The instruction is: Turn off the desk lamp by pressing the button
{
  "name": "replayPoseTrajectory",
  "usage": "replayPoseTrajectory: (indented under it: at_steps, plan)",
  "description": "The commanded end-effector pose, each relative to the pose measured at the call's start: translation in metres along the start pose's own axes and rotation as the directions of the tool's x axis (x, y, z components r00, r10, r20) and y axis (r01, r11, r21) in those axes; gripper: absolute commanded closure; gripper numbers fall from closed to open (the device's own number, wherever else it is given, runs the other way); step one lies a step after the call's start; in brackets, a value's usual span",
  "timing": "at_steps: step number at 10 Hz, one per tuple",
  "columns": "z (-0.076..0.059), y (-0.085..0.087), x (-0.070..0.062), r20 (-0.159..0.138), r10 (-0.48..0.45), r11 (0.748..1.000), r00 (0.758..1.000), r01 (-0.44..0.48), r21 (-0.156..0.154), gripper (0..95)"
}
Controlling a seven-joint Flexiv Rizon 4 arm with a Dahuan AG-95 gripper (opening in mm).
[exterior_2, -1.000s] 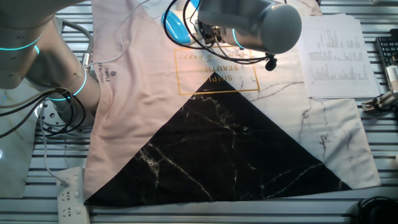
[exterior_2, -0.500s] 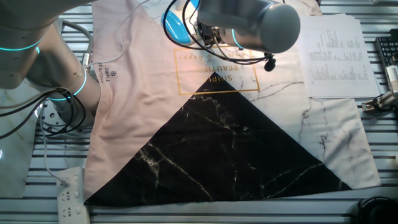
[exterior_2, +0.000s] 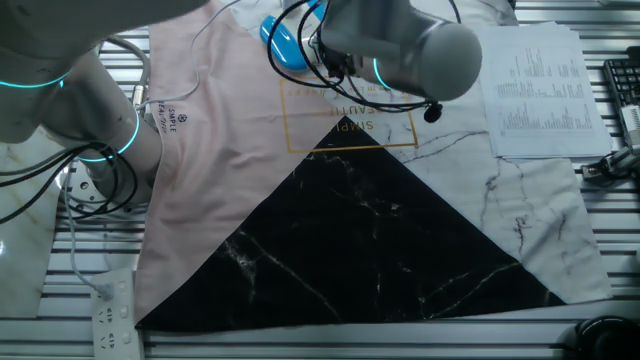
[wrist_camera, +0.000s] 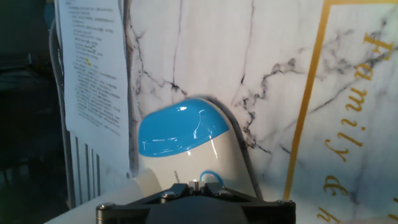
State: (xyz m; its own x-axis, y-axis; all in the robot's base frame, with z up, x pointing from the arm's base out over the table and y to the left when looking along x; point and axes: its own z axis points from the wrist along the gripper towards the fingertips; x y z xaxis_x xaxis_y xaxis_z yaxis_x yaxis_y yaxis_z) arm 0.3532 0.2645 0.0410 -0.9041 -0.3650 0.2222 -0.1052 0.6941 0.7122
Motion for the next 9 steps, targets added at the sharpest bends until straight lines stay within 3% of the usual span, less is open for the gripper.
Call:
replayPoseTrajectory:
  at_steps: [1, 3, 4, 5, 7, 9]
  plan:
    - [-0.010, 0.018, 0.005, 0.003, 0.020, 0.999, 1.000, -0.020, 0.026, 95.0]
    - [-0.019, 0.018, 0.002, 0.008, -0.006, 0.999, 1.000, 0.006, 0.035, 95.0]
    - [-0.027, 0.018, 0.001, 0.005, -0.020, 0.997, 1.000, 0.020, 0.069, 95.0]
    - [-0.039, 0.018, 0.001, 0.006, -0.038, 0.989, 0.999, 0.037, 0.143, 95.0]
    - [-0.061, 0.016, 0.003, -0.001, -0.057, 0.980, 0.998, 0.056, 0.193, 95.0]
    - [-0.080, 0.007, 0.000, -0.004, -0.088, 0.960, 0.996, 0.086, 0.266, 95.0]
